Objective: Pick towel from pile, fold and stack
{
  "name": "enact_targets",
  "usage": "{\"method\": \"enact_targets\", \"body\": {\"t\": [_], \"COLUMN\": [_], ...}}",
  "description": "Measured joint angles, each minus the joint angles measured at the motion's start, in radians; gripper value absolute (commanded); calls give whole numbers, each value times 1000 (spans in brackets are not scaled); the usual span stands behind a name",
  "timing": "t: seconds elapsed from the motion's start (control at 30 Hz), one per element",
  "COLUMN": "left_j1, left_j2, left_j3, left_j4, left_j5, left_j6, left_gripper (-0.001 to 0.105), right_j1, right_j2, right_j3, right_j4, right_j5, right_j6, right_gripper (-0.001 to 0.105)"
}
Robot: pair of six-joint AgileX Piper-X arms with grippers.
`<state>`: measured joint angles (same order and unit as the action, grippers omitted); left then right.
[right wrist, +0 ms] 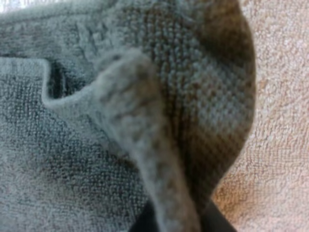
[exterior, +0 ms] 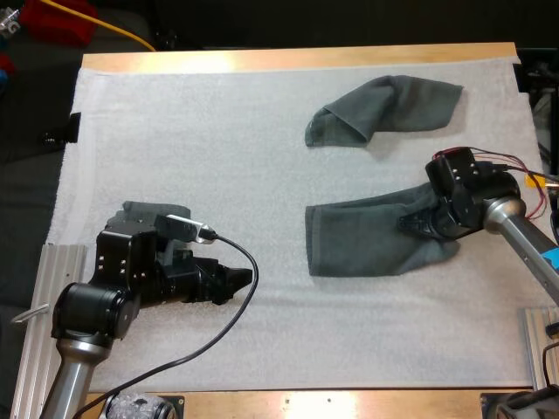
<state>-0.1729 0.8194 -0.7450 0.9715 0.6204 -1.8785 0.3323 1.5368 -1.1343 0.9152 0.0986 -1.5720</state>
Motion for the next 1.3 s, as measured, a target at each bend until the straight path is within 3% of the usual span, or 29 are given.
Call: {"method": "enact_targets", "body": {"t": [0.33,0.6,0.87,1.3], "left_j1": [0,0,0,0], "left_j2": [0,0,0,0], "left_j3": [0,0,0,0], "left_j4": [-26,-46,-76,-90], "left_j5": [0,0,0,-1], "left_j6": [0,0,0,0], "left_gripper": [69,69,69,69], "right_j1": [78,102,172,187], "right_j2": [0,0,9,91], "right_j3": [-21,-30,-30,-30], "right_j4": [-1,-49,-137,-216], "right_j5": [-56,-225,-326,-394], "right_j6": [56,155,249,359], "right_gripper": [2,2,2,2]}}
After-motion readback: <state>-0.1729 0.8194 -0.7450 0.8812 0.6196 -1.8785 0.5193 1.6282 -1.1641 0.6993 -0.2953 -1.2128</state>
